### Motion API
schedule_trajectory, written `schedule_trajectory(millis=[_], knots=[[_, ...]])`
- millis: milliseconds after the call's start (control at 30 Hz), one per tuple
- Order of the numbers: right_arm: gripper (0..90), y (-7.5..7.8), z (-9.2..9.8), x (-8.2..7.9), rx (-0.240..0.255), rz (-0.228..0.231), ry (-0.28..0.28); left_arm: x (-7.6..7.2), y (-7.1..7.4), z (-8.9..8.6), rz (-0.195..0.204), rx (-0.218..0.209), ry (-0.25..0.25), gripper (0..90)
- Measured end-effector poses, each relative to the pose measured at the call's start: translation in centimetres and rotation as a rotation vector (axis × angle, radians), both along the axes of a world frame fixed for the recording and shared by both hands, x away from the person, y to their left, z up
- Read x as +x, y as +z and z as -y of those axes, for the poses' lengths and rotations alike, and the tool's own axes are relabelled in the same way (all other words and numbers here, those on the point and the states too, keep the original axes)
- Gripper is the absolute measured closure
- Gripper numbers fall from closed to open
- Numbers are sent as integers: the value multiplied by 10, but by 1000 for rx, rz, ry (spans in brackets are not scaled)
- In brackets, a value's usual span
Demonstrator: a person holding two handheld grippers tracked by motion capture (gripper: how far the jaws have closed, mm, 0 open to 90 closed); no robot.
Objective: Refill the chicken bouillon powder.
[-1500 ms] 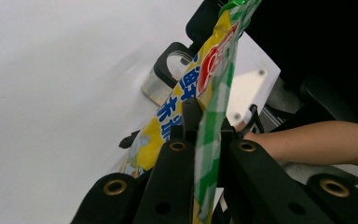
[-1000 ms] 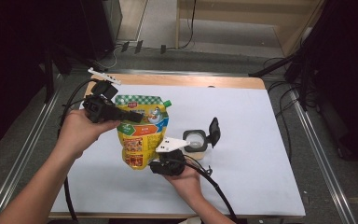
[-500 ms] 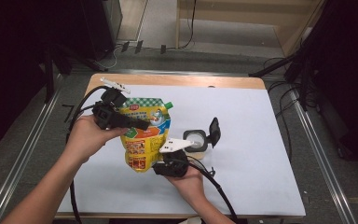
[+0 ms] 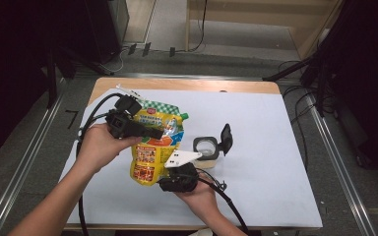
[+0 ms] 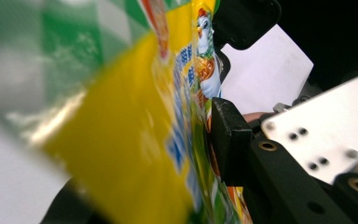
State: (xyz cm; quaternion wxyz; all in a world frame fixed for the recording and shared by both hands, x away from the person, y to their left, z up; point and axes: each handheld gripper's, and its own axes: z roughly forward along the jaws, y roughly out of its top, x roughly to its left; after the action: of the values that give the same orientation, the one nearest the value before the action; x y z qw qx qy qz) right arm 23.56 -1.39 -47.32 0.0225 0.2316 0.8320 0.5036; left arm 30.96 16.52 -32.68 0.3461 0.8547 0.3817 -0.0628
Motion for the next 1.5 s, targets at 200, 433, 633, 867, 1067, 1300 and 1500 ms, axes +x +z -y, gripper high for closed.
schedule_trajectory(millis=[200,433,633,867,1067,1300,1500], knots=[[572,11,8,-7,-4,-26,8,0,-2,11,-10,-24,3,794],[557,9,17,-12,-1,-33,-16,-2,-9,28,-13,0,17,835],[560,4,22,-13,-24,-31,-17,-5,-11,41,-4,28,26,849],[556,2,21,-15,-29,-35,-15,-2,-20,44,-22,9,15,851],[531,0,15,-18,-52,-23,-24,-1,-30,46,-56,-14,23,857],[591,1,14,-19,-31,-48,-24,-4,-34,52,-47,-19,32,842],[615,4,20,-16,33,-91,-8,-5,-35,53,-53,-18,29,775]])
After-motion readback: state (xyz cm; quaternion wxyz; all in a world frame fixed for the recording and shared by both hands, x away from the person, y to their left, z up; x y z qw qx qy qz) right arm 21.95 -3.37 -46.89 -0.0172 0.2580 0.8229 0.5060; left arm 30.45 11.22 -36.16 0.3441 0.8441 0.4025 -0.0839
